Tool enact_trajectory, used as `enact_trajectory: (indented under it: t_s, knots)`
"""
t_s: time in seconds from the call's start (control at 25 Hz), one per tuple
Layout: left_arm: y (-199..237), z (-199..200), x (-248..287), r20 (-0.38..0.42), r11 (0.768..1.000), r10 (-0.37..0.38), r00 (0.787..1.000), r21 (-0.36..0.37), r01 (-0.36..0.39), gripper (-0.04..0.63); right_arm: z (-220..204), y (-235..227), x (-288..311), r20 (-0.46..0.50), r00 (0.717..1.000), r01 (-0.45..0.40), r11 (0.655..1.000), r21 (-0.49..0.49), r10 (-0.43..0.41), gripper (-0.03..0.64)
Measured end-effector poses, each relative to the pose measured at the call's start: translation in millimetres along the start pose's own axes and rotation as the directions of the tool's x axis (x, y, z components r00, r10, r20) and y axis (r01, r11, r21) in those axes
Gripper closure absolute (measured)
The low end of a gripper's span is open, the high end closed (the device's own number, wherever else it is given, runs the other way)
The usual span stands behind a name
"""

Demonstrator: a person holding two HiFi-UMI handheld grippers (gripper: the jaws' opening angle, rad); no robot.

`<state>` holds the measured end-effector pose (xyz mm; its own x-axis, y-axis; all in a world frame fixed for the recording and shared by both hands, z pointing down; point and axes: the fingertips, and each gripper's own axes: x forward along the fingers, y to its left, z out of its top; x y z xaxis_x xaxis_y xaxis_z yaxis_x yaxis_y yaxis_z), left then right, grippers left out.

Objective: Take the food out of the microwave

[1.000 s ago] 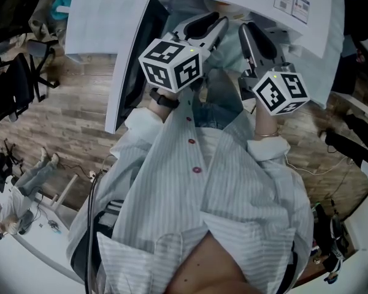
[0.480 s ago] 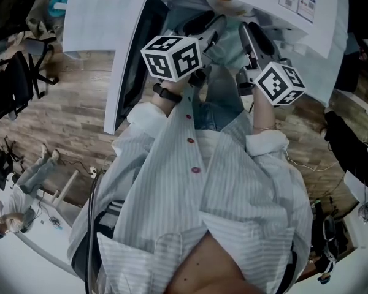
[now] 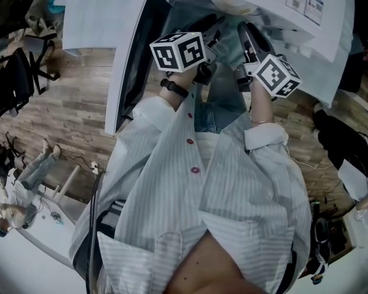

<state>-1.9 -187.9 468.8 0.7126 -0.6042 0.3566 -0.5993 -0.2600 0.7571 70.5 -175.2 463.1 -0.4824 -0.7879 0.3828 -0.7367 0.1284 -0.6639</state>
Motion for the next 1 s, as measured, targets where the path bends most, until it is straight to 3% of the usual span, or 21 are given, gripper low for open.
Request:
enact_trajectory:
  t_s: [0.56, 1.0]
  knots:
    - [35, -17, 24, -0.038, 0.981, 0.011, 0.999, -0.191, -0.018, 0.466, -22, -33, 26, -0.039, 0.999, 0.032, 0.980, 0.194, -0.025, 0.489]
    - [39, -9, 38, -0.004, 0.926, -0.008, 1.000, -0.377, 0.006, 0.456, -19, -42, 37, -0.020, 1.000, 0.026, 0.943, 0.333, -0.021, 0.489]
